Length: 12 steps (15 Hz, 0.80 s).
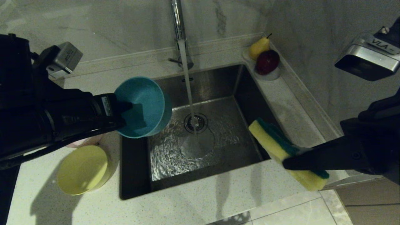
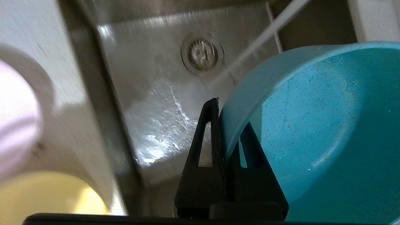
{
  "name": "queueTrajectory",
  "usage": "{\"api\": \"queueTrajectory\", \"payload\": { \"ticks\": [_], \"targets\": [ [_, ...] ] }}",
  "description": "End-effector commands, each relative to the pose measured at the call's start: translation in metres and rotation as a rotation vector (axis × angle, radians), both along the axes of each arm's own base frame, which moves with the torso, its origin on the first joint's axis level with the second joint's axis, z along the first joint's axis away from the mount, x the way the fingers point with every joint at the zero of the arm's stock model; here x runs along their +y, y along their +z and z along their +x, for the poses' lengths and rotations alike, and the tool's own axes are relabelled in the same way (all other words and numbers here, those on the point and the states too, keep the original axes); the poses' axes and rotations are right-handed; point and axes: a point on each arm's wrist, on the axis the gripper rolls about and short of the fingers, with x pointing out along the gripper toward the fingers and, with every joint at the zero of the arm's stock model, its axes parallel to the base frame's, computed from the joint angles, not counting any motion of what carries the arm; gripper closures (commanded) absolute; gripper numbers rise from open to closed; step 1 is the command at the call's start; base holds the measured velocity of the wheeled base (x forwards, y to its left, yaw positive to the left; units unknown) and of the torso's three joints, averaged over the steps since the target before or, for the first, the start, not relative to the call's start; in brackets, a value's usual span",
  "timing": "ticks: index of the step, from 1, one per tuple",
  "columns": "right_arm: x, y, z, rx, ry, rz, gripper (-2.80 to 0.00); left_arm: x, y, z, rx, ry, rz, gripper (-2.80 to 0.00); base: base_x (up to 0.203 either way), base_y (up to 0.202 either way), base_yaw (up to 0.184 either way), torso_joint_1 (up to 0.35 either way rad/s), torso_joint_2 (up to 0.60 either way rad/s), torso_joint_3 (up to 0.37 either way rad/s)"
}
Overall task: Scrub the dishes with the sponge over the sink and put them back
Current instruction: Wipe the bowl
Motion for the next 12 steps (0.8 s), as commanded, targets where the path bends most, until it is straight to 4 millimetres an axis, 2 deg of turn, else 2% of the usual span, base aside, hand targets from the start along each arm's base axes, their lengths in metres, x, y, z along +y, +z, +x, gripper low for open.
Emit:
{"api": "queueTrajectory", "payload": {
  "ticks": [1, 6, 9, 12],
  "targets": [
    [0.019, 0.010, 0.012, 0.039, 0.029, -0.012, 0.00, -0.007, -0.015, 0.000, 0.049, -0.016, 0.001, 0.00, 0.000, 0.000, 0.000, 0.000, 0.00, 0.000],
    [0.075, 0.020, 0.042, 0.234, 0.045, -0.036, 0.00, -0.028, -0.021, 0.010, -0.013, 0.059, 0.008, 0.00, 0.000, 0.000, 0.000, 0.000, 0.00, 0.000],
    [0.106, -0.004, 0.054, 0.345, 0.054, -0.104, 0.00, -0.040, -0.019, 0.003, -0.062, 0.012, 0.009, 0.00, 0.000, 0.000, 0.000, 0.000, 0.00, 0.000],
    [0.115, -0.015, 0.061, 0.375, 0.047, -0.130, 0.00, -0.049, -0.028, 0.008, -0.124, 0.008, 0.044, 0.00, 0.000, 0.000, 0.000, 0.000, 0.00, 0.000]
  ]
}}
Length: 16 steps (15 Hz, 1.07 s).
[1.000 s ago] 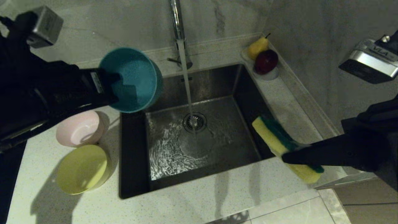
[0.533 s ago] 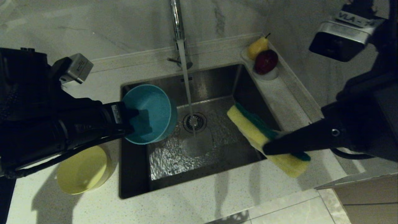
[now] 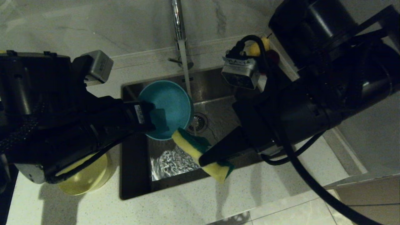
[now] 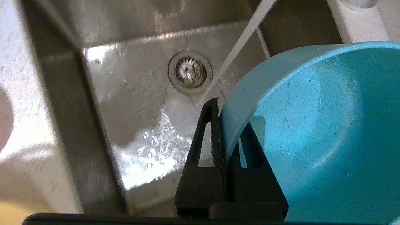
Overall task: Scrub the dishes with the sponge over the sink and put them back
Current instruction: Wipe the bowl
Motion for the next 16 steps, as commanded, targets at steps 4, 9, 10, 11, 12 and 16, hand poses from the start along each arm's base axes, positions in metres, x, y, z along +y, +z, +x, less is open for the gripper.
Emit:
{"api": "queueTrajectory", "payload": {
  "ticks": [4, 9, 10, 11, 12, 16],
  "targets": [
    [0.017, -0.024, 0.017, 0.052, -0.003, -0.055, 0.00, -0.007, -0.029, 0.000, -0.142, 0.003, 0.163, 0.00, 0.000, 0.000, 0.000, 0.000, 0.00, 0.000],
    [0.022, -0.028, 0.024, 0.043, -0.010, -0.042, 0.00, -0.009, -0.041, 0.003, -0.249, 0.062, 0.335, 0.00, 0.000, 0.000, 0.000, 0.000, 0.00, 0.000],
    [0.024, -0.030, 0.026, 0.042, -0.009, -0.042, 0.00, -0.008, -0.039, 0.001, -0.287, 0.070, 0.375, 0.00, 0.000, 0.000, 0.000, 0.000, 0.00, 0.000],
    [0.027, -0.033, 0.029, 0.040, -0.011, -0.041, 0.00, -0.008, -0.039, 0.001, -0.319, 0.078, 0.422, 0.00, 0.000, 0.000, 0.000, 0.000, 0.00, 0.000],
    [0.029, -0.034, 0.031, 0.035, -0.013, -0.038, 0.00, -0.007, -0.038, -0.001, -0.358, 0.087, 0.461, 0.00, 0.000, 0.000, 0.000, 0.000, 0.00, 0.000],
    [0.033, -0.036, 0.044, 0.000, -0.033, 0.001, 0.00, -0.006, -0.038, -0.004, -0.425, 0.098, 0.529, 0.00, 0.000, 0.000, 0.000, 0.000, 0.00, 0.000]
  ]
}}
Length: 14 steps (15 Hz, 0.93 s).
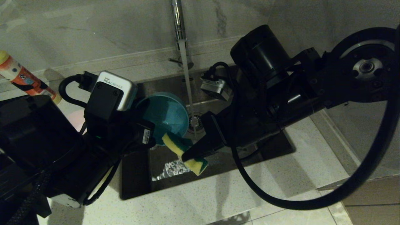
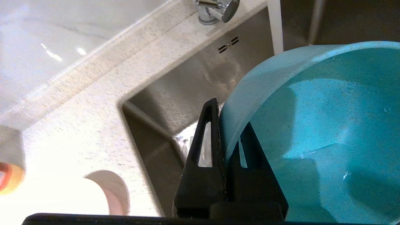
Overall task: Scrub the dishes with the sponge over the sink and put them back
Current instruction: Wipe the bowl
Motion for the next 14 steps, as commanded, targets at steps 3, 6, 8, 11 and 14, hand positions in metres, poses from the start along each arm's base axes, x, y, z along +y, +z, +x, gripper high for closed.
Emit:
{"api": "queueTrajectory", "payload": {
  "ticks": [3, 6, 8, 11, 14],
  "targets": [
    [-0.004, -0.001, 0.014, -0.019, -0.035, 0.028, 0.00, -0.008, -0.007, -0.007, 0.013, -0.041, 0.026, 0.00, 0.000, 0.000, 0.000, 0.000, 0.00, 0.000],
    [-0.009, -0.001, 0.025, -0.040, -0.064, 0.048, 0.00, -0.013, -0.010, -0.013, 0.012, -0.071, 0.027, 0.00, 0.000, 0.000, 0.000, 0.000, 0.00, 0.000],
    [-0.011, 0.001, 0.029, -0.056, -0.076, 0.062, 0.00, -0.017, -0.016, -0.017, 0.026, -0.092, 0.042, 0.00, 0.000, 0.000, 0.000, 0.000, 0.00, 0.000],
    [-0.016, 0.010, 0.023, -0.068, -0.074, 0.078, 0.00, -0.017, -0.024, -0.018, 0.040, -0.094, 0.052, 0.00, 0.000, 0.000, 0.000, 0.000, 0.00, 0.000],
    [-0.022, 0.019, 0.015, -0.072, -0.074, 0.089, 0.00, -0.021, -0.028, -0.013, 0.028, -0.075, 0.037, 0.00, 0.000, 0.000, 0.000, 0.000, 0.00, 0.000]
  ]
}}
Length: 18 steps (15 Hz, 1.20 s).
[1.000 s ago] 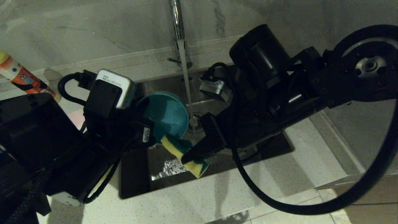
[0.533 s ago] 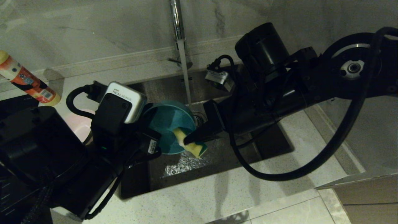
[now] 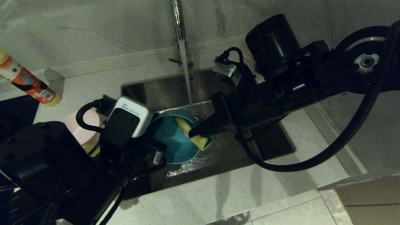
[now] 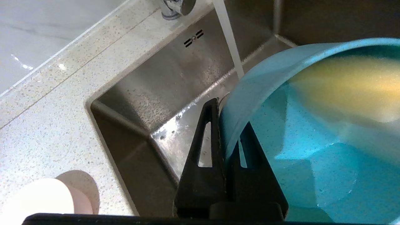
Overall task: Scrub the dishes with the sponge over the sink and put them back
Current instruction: Wipe the bowl
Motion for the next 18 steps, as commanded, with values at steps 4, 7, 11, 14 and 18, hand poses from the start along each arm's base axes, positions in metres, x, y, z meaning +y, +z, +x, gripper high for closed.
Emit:
{"api": "queueTrajectory", "payload": {
  "ticks": [4, 7, 11, 14, 18],
  "targets": [
    [0.002, -0.004, 0.001, 0.025, 0.003, -0.010, 0.00, -0.004, -0.001, 0.004, -0.013, 0.022, -0.014, 0.00, 0.000, 0.000, 0.000, 0.000, 0.00, 0.000],
    [0.008, -0.013, 0.006, 0.034, 0.003, -0.020, 0.00, -0.004, 0.001, 0.003, -0.018, 0.018, -0.019, 0.00, 0.000, 0.000, 0.000, 0.000, 0.00, 0.000],
    [0.018, -0.024, 0.012, 0.045, 0.012, -0.031, 0.00, -0.003, 0.003, 0.001, -0.026, 0.016, -0.027, 0.00, 0.000, 0.000, 0.000, 0.000, 0.00, 0.000],
    [0.026, -0.029, 0.010, 0.051, 0.033, -0.038, 0.00, -0.002, 0.003, 0.000, -0.027, 0.014, -0.029, 0.00, 0.000, 0.000, 0.000, 0.000, 0.00, 0.000],
    [0.031, -0.026, -0.002, 0.058, 0.062, -0.046, 0.00, -0.002, 0.002, 0.000, -0.025, 0.014, -0.029, 0.00, 0.000, 0.000, 0.000, 0.000, 0.00, 0.000]
  ]
}}
